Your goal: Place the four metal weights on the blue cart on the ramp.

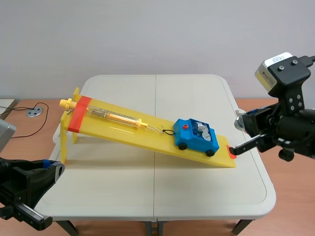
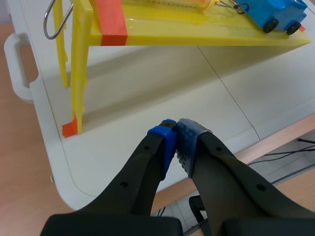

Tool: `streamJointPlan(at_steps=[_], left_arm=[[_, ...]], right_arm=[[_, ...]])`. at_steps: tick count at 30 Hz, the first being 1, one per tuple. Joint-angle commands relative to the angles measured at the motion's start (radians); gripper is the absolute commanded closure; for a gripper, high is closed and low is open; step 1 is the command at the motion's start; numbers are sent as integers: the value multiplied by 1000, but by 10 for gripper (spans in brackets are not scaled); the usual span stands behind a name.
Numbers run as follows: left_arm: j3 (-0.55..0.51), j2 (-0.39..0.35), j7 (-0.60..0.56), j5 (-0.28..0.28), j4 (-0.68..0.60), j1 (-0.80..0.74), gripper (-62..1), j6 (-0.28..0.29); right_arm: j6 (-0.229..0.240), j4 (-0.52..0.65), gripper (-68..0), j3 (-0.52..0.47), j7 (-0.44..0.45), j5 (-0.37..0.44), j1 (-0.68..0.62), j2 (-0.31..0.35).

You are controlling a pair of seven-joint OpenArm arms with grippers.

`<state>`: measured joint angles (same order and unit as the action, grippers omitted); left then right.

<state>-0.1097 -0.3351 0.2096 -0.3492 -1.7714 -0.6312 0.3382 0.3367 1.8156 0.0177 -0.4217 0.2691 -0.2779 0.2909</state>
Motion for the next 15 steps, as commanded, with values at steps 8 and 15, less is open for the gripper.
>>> streamJointPlan(at_steps=[8, 15], left_arm=[[-1, 2, -107, -77, -55, 19, -27, 25], [-1, 2, -106, -77, -55, 19, -27, 25]], right_arm=[[-5, -96, -6, 84, 109, 22, 224, 29], [-4, -183, -6, 146, 101, -4, 303, -15]])
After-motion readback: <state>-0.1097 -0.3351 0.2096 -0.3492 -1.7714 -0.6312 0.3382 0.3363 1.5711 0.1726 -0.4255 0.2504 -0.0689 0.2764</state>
